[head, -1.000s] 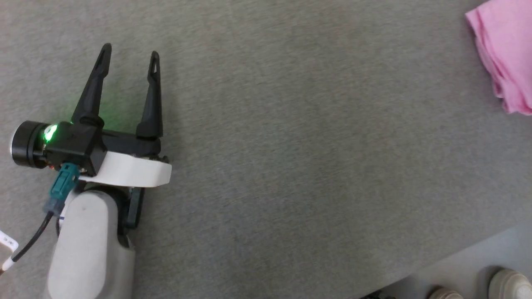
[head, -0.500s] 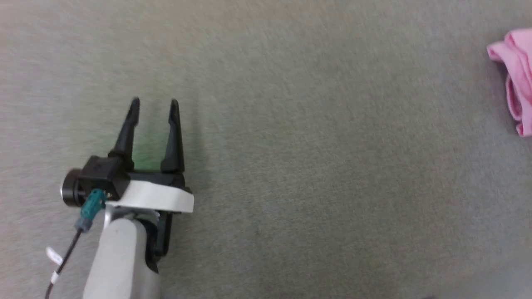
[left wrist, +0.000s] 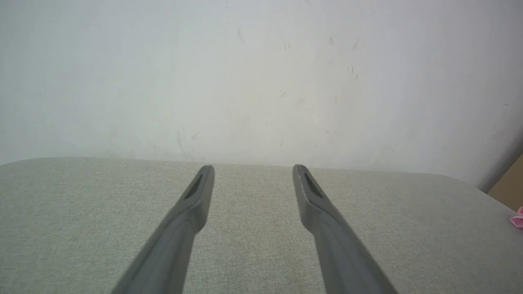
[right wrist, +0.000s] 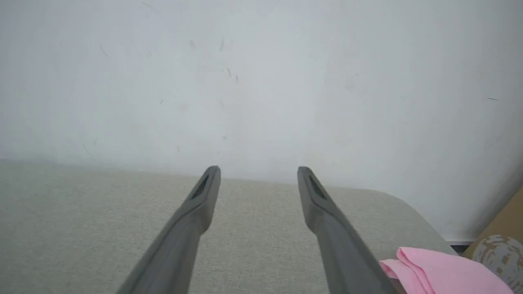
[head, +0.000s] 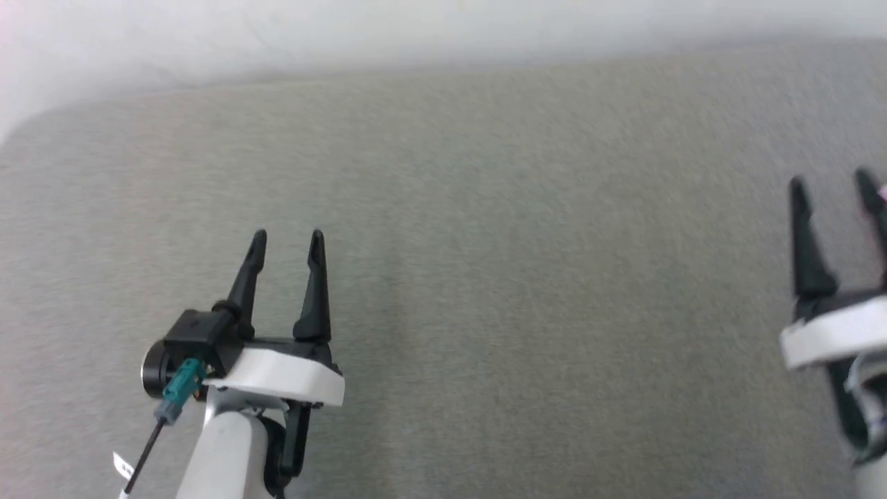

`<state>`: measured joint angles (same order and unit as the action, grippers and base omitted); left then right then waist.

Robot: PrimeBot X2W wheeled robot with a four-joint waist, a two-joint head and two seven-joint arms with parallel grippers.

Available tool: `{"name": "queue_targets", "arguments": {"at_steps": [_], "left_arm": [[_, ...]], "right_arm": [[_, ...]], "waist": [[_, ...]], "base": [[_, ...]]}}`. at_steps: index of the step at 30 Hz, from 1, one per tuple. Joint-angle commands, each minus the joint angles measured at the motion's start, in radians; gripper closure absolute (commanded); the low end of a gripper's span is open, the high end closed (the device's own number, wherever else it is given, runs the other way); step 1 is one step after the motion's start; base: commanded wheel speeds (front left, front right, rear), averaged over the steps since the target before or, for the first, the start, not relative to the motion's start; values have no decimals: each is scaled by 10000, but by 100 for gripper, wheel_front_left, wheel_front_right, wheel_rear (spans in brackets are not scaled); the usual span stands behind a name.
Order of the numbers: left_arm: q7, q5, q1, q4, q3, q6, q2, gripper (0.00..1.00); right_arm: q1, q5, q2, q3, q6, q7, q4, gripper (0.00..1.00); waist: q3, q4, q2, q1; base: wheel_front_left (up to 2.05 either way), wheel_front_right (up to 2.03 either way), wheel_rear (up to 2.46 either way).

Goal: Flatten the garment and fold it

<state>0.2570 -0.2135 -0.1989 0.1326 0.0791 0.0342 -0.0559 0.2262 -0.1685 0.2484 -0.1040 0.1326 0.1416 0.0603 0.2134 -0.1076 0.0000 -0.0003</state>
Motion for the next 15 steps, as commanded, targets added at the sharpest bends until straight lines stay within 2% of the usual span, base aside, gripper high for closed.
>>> {"name": "queue_targets", "arguments": {"at_steps": [1, 6, 15], "left_arm": [[46, -62, 154, 45, 22, 29, 27, 0], [46, -61, 439, 133, 72, 36, 44, 0], [47, -119, 974, 378, 162, -56, 54, 0]], "right_arm": [[-295, 33, -206, -38, -19, -73, -234, 0], [-1407, 294, -863, 117, -19, -257, -977, 0], [-2468, 702, -1597, 198, -19, -201, -968, 0]], "waist": [[-924, 911, 0, 3], [-1160, 1116, 0, 3], [-1541, 1432, 0, 3]], "base": [[0, 0, 0], [0, 0, 0], [0, 0, 0]]}}
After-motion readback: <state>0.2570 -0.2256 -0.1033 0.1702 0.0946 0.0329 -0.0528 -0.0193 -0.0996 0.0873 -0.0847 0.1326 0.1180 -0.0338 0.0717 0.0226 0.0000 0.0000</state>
